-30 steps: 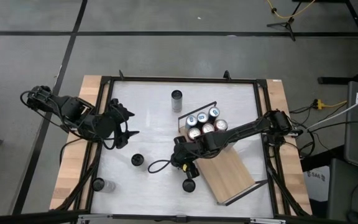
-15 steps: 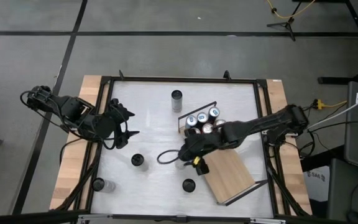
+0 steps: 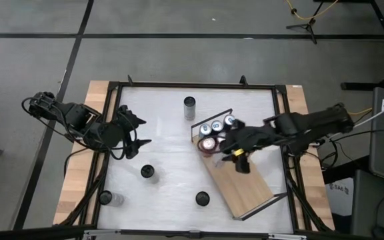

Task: Place canned beverage on shelf
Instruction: Put the white pink soda can on the shelf aligned with the other white pink soda can

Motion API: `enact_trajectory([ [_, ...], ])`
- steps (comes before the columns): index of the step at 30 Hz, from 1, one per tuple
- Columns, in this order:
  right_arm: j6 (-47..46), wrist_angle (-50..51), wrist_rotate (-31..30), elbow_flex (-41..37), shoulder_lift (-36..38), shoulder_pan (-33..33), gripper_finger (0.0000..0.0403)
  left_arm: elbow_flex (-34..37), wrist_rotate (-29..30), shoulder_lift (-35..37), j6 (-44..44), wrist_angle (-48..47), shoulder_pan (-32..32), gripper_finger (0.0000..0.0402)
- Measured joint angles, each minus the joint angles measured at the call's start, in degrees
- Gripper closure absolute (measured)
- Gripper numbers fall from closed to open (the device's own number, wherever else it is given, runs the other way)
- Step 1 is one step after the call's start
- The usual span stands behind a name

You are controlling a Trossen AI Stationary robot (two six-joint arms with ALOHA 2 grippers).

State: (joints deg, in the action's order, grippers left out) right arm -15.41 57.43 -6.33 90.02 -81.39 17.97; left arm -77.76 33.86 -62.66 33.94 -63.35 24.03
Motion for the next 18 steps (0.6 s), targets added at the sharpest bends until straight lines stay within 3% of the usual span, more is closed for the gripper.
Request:
enact_trajectory([
  [8,-7.67,8.74,-14.58,-0.73,5.06,8.26,0.0162,0.00,-0.05,-0.01,-0.01,0.00,0.00,0.0051],
  [18,-9.86,-0.98,-16.11,-13.89,6.01,10.50,0.0162,0.00,0.10,-0.01,0.01,0.01,0.00,0.0051],
])
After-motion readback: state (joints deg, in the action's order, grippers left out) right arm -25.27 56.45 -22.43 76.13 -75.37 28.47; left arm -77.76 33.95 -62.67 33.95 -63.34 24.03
